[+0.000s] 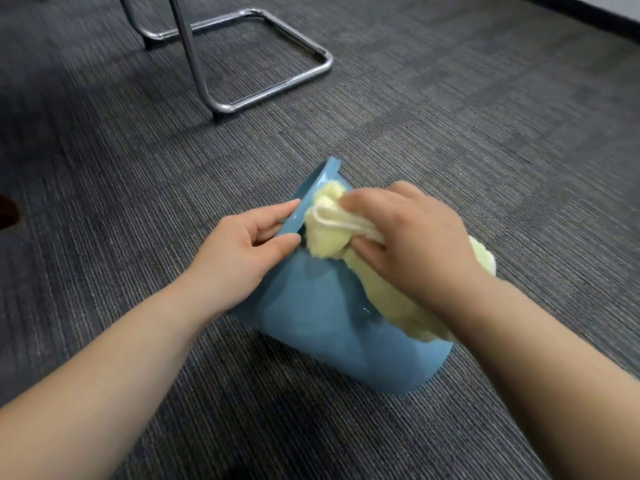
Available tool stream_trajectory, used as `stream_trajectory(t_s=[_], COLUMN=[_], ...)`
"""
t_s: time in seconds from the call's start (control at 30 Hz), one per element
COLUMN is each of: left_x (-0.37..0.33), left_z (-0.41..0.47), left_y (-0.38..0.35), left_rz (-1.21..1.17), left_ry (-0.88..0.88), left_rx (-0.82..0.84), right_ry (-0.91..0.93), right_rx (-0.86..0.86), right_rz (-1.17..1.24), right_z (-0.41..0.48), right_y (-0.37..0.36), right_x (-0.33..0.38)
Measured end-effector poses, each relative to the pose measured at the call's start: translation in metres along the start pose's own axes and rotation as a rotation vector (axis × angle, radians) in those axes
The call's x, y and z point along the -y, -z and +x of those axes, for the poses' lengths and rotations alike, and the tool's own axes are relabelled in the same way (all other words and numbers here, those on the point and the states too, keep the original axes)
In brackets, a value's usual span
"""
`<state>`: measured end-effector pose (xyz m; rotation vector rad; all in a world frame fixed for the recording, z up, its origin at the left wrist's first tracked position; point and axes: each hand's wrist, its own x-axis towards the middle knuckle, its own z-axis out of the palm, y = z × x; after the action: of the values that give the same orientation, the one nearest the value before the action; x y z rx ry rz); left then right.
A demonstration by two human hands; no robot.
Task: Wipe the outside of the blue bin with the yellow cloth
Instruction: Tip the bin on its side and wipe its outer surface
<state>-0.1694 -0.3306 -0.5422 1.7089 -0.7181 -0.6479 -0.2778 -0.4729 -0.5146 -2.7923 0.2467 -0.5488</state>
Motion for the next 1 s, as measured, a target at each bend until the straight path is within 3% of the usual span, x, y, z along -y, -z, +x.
stream_trajectory(t_s=[0.13,0.37,0.6,0.83,1.0], left_x=[0.001,0.005,0.009,0.013,0.017], left_z=[-0.001,0.002,0.001,0.003,0.002], left_y=[-0.002,0.003,0.001,0.004,0.004], left_rz=[0.013,-0.021,-0.078,-0.099,-0.126], left_ry=[-0.006,0.046,0.027,0.029,0.026], left_rx=[0.003,-0.073,-0.062,-0.094,-0.111], right_ry=[-0.190,0.097,-0.231,0.002,-0.245], right_rx=[-0.021,0.173,0.049,0.020,0.065], right_rz=[0.011,0.066,-0.069,0.077,0.015], right_z=[-0.002,-0.008,-0.010,-0.014,-0.019], right_y=[-0.001,-0.004,-0.009,-0.013,-0.017], right_x=[-0.016,0.007,-0.035,-0.005,-0.031])
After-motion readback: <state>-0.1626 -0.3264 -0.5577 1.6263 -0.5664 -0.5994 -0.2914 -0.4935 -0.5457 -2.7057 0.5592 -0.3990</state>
